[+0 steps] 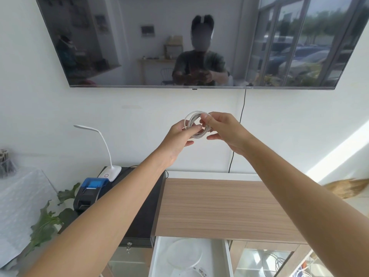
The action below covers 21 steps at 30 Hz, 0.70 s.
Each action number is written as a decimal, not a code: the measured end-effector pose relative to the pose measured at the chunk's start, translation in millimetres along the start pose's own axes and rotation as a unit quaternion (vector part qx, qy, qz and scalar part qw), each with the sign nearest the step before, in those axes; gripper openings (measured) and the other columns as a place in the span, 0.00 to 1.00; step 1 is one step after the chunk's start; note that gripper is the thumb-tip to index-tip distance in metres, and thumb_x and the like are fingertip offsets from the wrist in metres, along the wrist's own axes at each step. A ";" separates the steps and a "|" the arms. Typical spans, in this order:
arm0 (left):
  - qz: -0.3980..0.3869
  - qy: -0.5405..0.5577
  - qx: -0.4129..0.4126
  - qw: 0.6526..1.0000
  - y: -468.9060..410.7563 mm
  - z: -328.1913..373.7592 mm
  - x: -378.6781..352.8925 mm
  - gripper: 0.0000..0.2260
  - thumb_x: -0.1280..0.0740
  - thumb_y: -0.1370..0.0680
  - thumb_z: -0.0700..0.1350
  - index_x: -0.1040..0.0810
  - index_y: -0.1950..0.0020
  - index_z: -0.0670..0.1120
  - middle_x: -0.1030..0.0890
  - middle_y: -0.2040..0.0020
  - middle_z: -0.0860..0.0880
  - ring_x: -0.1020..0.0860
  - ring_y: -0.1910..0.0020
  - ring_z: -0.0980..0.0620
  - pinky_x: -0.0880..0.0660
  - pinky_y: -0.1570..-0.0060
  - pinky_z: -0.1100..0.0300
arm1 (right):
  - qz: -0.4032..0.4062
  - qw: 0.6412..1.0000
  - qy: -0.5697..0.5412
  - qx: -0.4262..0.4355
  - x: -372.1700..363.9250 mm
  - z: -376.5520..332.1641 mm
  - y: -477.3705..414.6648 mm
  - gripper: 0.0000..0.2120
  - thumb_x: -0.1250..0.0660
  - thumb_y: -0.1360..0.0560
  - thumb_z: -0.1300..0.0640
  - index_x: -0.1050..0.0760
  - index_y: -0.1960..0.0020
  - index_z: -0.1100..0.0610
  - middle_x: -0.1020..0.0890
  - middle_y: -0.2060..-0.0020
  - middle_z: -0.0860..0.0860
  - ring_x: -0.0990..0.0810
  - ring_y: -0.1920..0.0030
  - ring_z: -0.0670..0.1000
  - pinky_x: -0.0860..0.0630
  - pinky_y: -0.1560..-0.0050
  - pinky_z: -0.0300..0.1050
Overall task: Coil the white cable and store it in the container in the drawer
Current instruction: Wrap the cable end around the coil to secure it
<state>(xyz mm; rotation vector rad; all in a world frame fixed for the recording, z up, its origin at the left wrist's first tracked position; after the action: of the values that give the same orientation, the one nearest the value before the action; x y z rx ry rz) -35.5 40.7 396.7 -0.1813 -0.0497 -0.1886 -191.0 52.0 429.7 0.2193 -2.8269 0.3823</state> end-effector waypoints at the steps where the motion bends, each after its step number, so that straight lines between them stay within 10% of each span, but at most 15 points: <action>1: 0.000 -0.010 -0.007 1.000 -0.5 -1.2 1.0 0.10 0.31 0.20 0.49 0.21 0.43 0.44 0.17 0.51 0.52 0.20 0.48 0.54 0.24 0.44 0.54 | -0.002 1.000 -0.010 -0.011 0.5 1.7 0.1 0.15 0.37 0.16 0.49 0.20 0.50 0.60 0.18 0.56 0.54 0.18 0.56 0.48 0.21 0.58 0.41; 6: -0.044 -0.002 -0.027 0.999 3.0 -5.0 3.9 0.14 0.34 0.19 0.55 0.19 0.45 0.46 0.19 0.56 0.55 0.21 0.54 0.56 0.21 0.49 0.57 | 0.005 0.996 -0.070 -0.054 5.7 11.0 -2.5 0.18 0.36 0.17 0.49 0.18 0.47 0.64 0.17 0.57 0.54 0.16 0.57 0.48 0.18 0.61 0.40; 11: -0.127 0.190 0.030 0.973 3.7 -15.0 6.8 0.12 0.40 0.16 0.38 0.21 0.37 0.38 0.18 0.50 0.47 0.20 0.53 0.51 0.21 0.41 0.52 | 0.012 0.989 -0.127 -0.075 16.6 18.3 -3.7 0.15 0.35 0.17 0.51 0.19 0.50 0.63 0.18 0.59 0.54 0.15 0.61 0.46 0.17 0.57 0.40; 21: -0.025 0.111 0.036 0.993 4.9 -43.0 14.4 0.07 0.34 0.18 0.37 0.17 0.44 0.40 0.22 0.56 0.48 0.22 0.55 0.53 0.20 0.42 0.52 | 0.080 0.992 -0.089 -0.048 33.5 22.0 -4.5 0.14 0.34 0.17 0.54 0.18 0.48 0.65 0.17 0.59 0.54 0.16 0.64 0.45 0.16 0.59 0.40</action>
<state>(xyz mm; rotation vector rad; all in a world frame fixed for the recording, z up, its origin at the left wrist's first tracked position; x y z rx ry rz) -19.1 34.8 354.6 -0.0868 0.1593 -0.2561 -227.6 37.9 420.2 0.0078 -3.0399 0.2712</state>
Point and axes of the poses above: each hand's wrist, its own y-axis away from the middle knuckle, its own x-axis out of the back of the hand, z = x × y, the point moved 3 cm from there along -y, towards the middle knuckle
